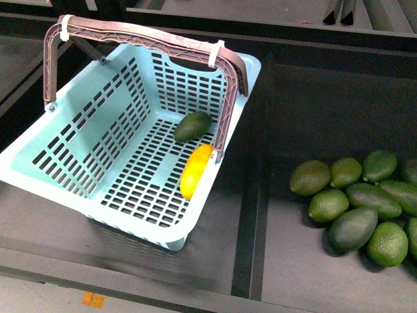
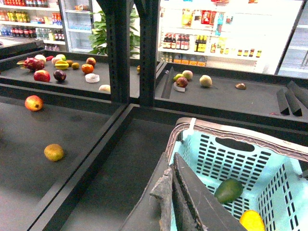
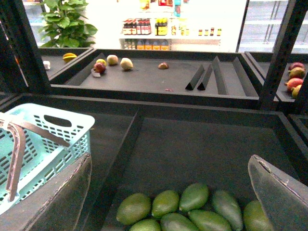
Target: Pick mango and avocado into basket
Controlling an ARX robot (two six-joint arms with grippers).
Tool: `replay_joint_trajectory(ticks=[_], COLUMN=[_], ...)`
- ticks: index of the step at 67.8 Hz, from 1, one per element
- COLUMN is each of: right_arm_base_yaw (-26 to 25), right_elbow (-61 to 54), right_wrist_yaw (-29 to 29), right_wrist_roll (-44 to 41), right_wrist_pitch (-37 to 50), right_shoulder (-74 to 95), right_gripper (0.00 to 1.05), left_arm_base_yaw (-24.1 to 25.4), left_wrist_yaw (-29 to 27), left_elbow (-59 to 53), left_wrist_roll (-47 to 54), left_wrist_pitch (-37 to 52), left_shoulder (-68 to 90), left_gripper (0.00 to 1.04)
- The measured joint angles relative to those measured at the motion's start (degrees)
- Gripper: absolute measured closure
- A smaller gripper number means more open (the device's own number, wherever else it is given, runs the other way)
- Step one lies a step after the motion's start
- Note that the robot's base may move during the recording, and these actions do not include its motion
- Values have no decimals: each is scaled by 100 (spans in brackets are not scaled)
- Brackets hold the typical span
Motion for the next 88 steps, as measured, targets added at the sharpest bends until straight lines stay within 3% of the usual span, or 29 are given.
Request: replay_joint_trajectory(ticks=[33,39,77,88], right_arm_base_yaw=[0,0,0,0], right_elbow=[0,0,0,0], right_wrist_yaw=[0,2,0,0], right_wrist_roll=[0,2,0,0], right_wrist_pitch=[0,-2,-2,-2], right_shoulder=[0,0,0,0], right_gripper=[9,9,9,9], left_arm_base_yaw=[0,0,0,0], left_wrist_yaw=[0,0,-2,-2], left_elbow=[0,0,0,0], left_wrist_roll=[0,2,2,2], left_wrist_pitch=[-1252,-2201,-2264,-2264], left_shoulder=[-1261,-2081,-2243,-2243], left_gripper=[103,103,103,64])
